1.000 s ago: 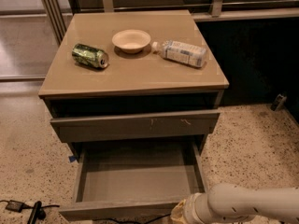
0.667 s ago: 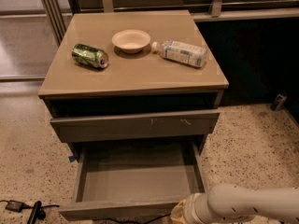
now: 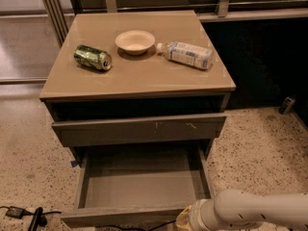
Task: Close middle drawer
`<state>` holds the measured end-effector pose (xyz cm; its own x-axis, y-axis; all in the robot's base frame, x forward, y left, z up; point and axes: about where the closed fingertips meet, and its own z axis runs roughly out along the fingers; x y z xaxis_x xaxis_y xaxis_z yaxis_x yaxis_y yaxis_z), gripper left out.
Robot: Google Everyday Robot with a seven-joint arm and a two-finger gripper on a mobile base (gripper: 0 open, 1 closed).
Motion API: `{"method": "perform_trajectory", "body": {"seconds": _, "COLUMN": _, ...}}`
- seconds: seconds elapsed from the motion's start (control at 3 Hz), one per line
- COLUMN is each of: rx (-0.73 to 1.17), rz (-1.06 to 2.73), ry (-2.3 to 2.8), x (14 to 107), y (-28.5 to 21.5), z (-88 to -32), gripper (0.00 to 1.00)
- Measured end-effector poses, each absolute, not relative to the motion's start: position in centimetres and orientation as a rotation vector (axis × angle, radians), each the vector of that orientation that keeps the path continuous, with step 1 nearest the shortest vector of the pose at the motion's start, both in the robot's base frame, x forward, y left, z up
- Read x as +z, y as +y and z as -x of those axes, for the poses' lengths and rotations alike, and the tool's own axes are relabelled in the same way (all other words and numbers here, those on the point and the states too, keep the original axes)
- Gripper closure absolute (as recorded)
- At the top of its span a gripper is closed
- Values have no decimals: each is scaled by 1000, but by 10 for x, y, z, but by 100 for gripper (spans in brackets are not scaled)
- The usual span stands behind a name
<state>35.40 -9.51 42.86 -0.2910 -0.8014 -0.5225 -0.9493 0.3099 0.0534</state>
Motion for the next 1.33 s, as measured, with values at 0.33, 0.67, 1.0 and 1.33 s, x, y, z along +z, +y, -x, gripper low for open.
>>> {"method": "perform_trajectory", "body": {"seconds": 0.33, "rx": 508, "rz": 1565, "ry": 2144, "x": 425, "y": -91, "z": -373, "gripper": 15}}
{"method": "perform_trajectory", "body": {"seconds": 0.67, "rx": 513, "rz": 1571, "ry": 2133, "x": 420, "y": -89, "z": -381, "gripper": 14}}
{"method": "perform_trajectory", "body": {"seconds": 1.0, "rx": 490, "rz": 1628, "ry": 2076, "x": 413, "y": -73, "z": -420, "gripper": 38}}
{"method": "perform_trajectory", "body": {"seconds": 1.33, "rx": 438, "rz": 1676, "ry": 2002, "x": 415, "y": -51, "z": -473, "gripper": 61}}
